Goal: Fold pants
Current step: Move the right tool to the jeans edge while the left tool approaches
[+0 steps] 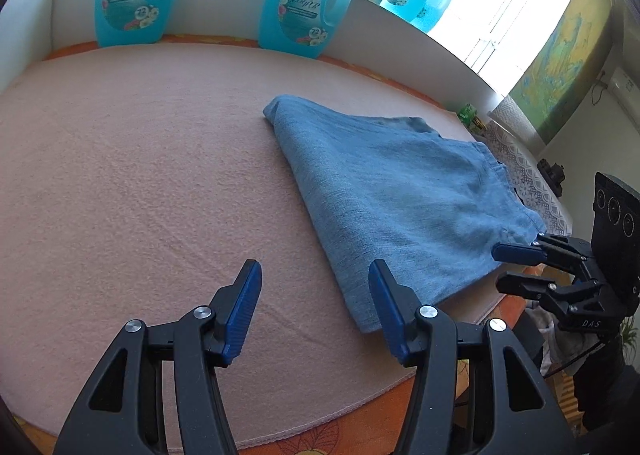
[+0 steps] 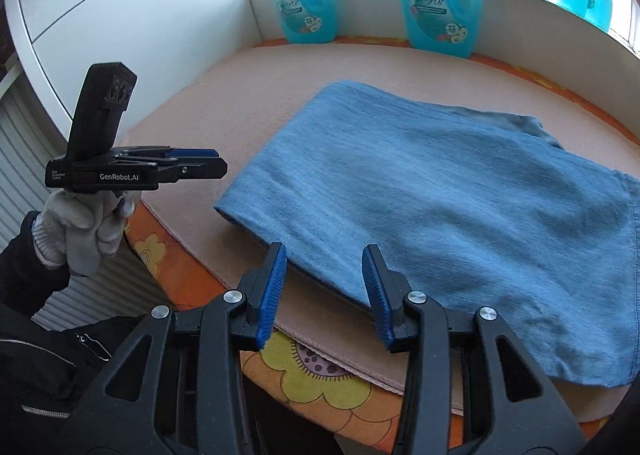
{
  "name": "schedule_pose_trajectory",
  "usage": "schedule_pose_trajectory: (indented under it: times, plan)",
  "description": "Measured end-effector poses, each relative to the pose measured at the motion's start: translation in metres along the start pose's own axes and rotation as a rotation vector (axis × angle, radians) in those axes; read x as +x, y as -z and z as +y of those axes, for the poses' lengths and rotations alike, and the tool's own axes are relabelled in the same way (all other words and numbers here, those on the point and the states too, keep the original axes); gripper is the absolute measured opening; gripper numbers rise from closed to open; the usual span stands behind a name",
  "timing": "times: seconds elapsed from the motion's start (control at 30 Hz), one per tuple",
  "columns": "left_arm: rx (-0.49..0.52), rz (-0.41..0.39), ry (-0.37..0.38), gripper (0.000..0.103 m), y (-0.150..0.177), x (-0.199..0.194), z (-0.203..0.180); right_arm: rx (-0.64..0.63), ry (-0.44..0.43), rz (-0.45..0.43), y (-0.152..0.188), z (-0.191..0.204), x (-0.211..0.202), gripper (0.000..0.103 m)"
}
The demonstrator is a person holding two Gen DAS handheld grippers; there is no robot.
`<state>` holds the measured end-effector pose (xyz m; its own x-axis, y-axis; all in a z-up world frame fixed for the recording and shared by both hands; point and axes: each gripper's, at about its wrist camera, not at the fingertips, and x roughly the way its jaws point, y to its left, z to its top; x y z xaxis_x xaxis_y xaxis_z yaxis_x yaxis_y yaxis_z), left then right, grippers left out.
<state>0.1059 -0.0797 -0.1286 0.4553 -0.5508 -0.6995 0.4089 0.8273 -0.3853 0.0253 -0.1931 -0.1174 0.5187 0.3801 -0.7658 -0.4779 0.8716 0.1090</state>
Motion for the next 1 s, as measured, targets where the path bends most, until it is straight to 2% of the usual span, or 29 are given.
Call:
schedule_pose_trajectory:
  times: [0.17, 0.37, 0.47, 0.5, 0.6, 0.67, 0.77, 0.9, 0.93, 0.97, 1.0]
  plan:
    - [0.030, 0.011, 0.029, 0.055, 0.003, -0.001, -0.002, -0.102, 0.043, 0.046, 0.005, 0.038, 0.030, 0.042]
    - [0.043, 0.013, 0.055, 0.055, 0.004, -0.002, -0.001, -0.209, 0.226, 0.041, -0.003, 0.062, 0.046, 0.041]
    - [0.040, 0.012, 0.064, 0.055, 0.004, -0.003, 0.000, -0.228, 0.275, 0.014, -0.007, 0.067, 0.039, 0.032]
    - [0.036, 0.014, 0.069, 0.055, 0.004, -0.002, 0.002, -0.212, 0.276, -0.005, -0.010, 0.066, 0.033, 0.029]
    - [0.027, 0.012, 0.078, 0.055, 0.003, -0.003, 0.003, -0.155, 0.269, -0.081, -0.020, 0.059, 0.011, 0.029]
    - [0.023, 0.010, 0.079, 0.055, 0.002, -0.002, 0.004, -0.132, 0.233, -0.109, -0.024, 0.056, 0.001, 0.029]
    - [0.020, 0.013, 0.083, 0.055, 0.002, 0.000, 0.005, -0.132, 0.220, -0.087, -0.026, 0.055, 0.001, 0.029]
    - [0.030, 0.021, 0.079, 0.055, 0.002, 0.002, 0.005, -0.112, 0.110, -0.029, -0.013, 0.058, 0.007, 0.027]
    - [0.028, 0.023, 0.080, 0.055, 0.002, 0.003, 0.006, -0.109, 0.098, -0.022, -0.011, 0.060, 0.009, 0.024]
    - [0.026, 0.025, 0.082, 0.055, 0.001, 0.004, 0.007, -0.106, 0.100, -0.017, -0.008, 0.061, 0.012, 0.016]
    - [0.023, 0.026, 0.083, 0.055, 0.001, 0.005, 0.007, -0.096, 0.106, -0.018, -0.007, 0.062, 0.014, 0.015]
